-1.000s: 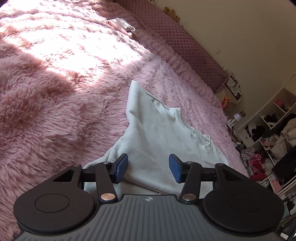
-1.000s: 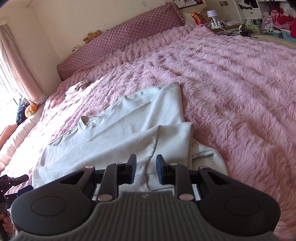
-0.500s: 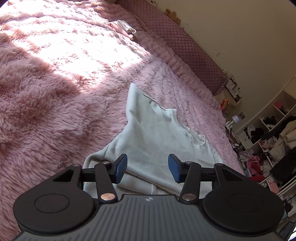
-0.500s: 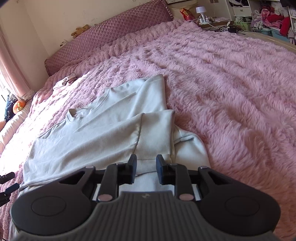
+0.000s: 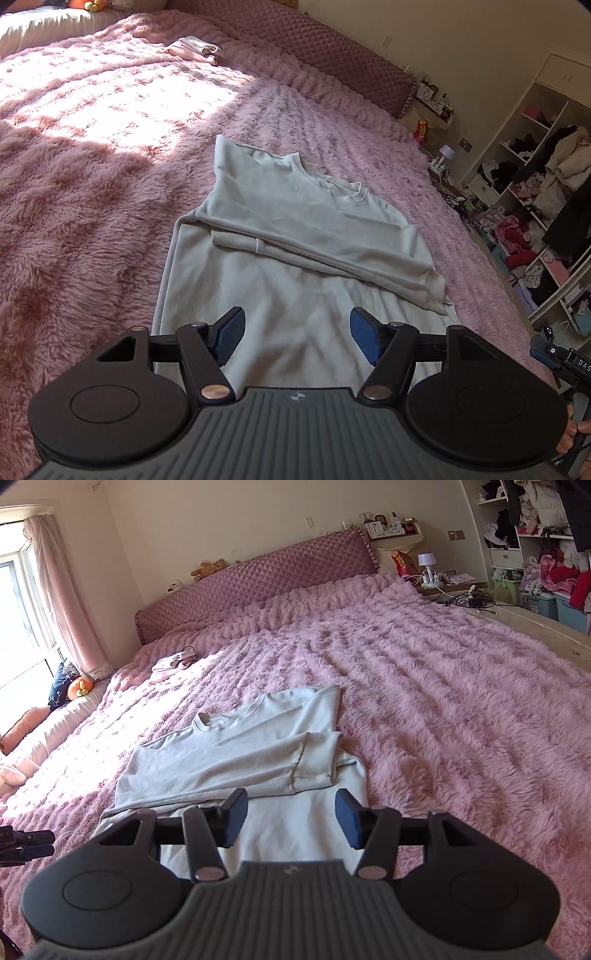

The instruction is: Fold small clothes

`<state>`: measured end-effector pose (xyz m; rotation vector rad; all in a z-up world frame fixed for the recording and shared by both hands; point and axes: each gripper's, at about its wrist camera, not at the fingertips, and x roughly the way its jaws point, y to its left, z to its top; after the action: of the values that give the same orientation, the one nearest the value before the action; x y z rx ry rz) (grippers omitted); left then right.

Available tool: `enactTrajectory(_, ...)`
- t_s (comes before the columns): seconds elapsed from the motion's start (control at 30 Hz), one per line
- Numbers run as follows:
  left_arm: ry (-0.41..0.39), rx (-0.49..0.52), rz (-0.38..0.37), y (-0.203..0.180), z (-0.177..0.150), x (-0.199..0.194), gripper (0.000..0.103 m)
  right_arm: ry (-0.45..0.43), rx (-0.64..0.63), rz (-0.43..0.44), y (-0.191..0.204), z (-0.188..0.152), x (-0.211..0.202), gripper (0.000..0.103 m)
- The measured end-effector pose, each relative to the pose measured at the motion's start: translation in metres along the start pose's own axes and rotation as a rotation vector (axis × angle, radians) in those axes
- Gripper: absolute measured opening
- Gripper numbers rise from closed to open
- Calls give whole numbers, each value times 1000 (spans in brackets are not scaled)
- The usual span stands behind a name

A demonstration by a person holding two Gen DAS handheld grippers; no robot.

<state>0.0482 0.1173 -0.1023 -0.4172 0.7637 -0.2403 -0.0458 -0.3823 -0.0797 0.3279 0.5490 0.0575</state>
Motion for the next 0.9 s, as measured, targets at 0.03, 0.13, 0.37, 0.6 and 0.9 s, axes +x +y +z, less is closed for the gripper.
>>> enactTrajectory(0.03,16,-10,19,0,-8,-5,76,2,-8,1,1,-4,-9,61)
enactTrajectory(0.13,37,-10,59,0,-28,-16,77,10,-41,-5,0,-23,-36,67)
enactTrajectory(0.37,62,-17,109,9,-63,-42,77,86,-98,-37,-10,-62,-70,80)
enactTrajectory(0.6,97,-42,162,28,-79,-50,77,169,-134,-59,-29,-85,-84,81)
enactTrajectory(0.9,153,-313,-3,81,-93,-40,77,258,47,-45,-63,-93,-63,81)
